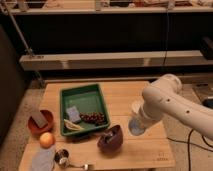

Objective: Stack cups into tray

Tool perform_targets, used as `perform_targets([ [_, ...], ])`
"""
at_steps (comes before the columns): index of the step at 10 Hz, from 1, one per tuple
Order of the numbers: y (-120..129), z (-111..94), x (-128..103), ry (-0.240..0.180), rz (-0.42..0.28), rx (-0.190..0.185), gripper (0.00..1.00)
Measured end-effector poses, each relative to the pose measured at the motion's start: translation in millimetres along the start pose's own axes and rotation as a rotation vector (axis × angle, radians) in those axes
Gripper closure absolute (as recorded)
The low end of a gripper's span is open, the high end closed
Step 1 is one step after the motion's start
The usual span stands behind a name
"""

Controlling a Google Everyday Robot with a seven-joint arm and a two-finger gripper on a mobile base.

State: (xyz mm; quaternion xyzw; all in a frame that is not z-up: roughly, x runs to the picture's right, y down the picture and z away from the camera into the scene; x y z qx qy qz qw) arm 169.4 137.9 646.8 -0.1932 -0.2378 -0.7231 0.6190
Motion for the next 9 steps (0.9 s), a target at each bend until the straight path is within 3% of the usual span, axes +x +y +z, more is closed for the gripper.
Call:
perform_targets([
  [1, -10, -11, 11, 0.015, -0.006, 0.004, 0.98],
  [3, -46, -25, 31, 0.035, -0.028, 0.053, 0.98],
  [6, -123, -16, 52, 0.036, -0.106, 0.177, 0.98],
  [9, -193, 4, 59, -0.003, -0.211, 0.278, 0.98],
])
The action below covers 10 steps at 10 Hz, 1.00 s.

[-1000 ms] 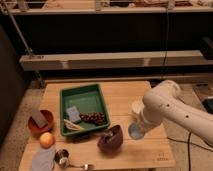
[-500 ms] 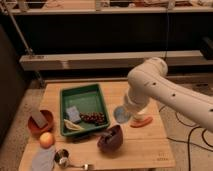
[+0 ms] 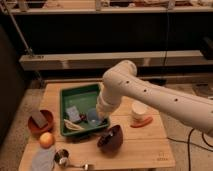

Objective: Stack cups into tray

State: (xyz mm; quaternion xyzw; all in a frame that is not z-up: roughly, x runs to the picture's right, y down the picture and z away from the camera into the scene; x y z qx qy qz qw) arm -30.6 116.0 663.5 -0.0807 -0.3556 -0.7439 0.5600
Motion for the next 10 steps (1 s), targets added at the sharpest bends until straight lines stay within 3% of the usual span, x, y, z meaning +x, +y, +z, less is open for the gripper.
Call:
perform_targets([
  [3, -52, 23, 24, -0.030, -0.124, 0.079, 0.98],
  [5, -73, 33, 32, -0.051, -0.182, 0.117, 0.98],
  [7, -94, 51, 35, -0.101, -0.223, 0.171, 0.98],
  [10, -88, 81, 20, -0.228, -0.215, 0.253, 0.98],
])
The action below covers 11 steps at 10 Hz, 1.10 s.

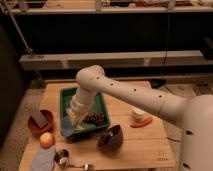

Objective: Stack cups into tray

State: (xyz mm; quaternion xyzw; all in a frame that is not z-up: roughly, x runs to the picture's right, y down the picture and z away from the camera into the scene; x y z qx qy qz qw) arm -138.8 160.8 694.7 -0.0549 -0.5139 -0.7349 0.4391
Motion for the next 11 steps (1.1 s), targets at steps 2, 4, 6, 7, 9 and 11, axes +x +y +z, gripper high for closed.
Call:
perform_targets([
  [2, 4, 6, -5, -0.023, -0.005, 0.017, 0.98],
  [4, 3, 6, -5, -0.026, -0.007, 0.017, 0.98],
  [6, -3, 7, -6, -0.061, -0.040, -0.001, 0.98],
  [7, -13, 11, -7, -0.091, -0.075, -0.011, 0.98],
  [9, -49, 29, -3, -0.155, -0.145, -0.025, 0.98],
  [11, -74, 44, 1, -0.207, -0.188, -0.031, 0.98],
])
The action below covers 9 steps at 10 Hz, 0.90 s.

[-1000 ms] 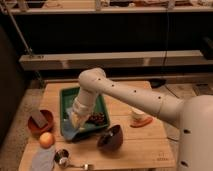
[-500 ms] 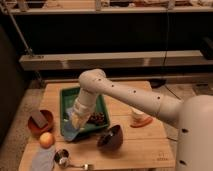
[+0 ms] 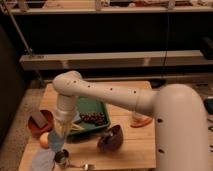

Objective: Stack cups into tray

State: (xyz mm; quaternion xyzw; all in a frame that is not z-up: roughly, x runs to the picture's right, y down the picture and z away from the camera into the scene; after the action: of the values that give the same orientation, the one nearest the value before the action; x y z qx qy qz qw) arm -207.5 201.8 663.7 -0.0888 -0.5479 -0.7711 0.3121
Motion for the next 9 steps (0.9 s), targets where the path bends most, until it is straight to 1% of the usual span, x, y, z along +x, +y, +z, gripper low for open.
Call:
perform_targets([
  [1, -8, 6, 3, -0.028, -0.016, -0.007, 0.98],
  [2, -10, 11, 2, -0.049, -0.020, -0.018, 0.98],
  [4, -8, 19, -2, -0.077, -0.018, -0.041, 0.98],
  [6, 2, 22, -9, -0.087, -0.009, -0.047, 0.98],
  [7, 8, 21, -12, -0.088, -0.008, -0.042, 0.98],
  [9, 11, 24, -14, -0.092, -0.021, -0.033, 0.98],
])
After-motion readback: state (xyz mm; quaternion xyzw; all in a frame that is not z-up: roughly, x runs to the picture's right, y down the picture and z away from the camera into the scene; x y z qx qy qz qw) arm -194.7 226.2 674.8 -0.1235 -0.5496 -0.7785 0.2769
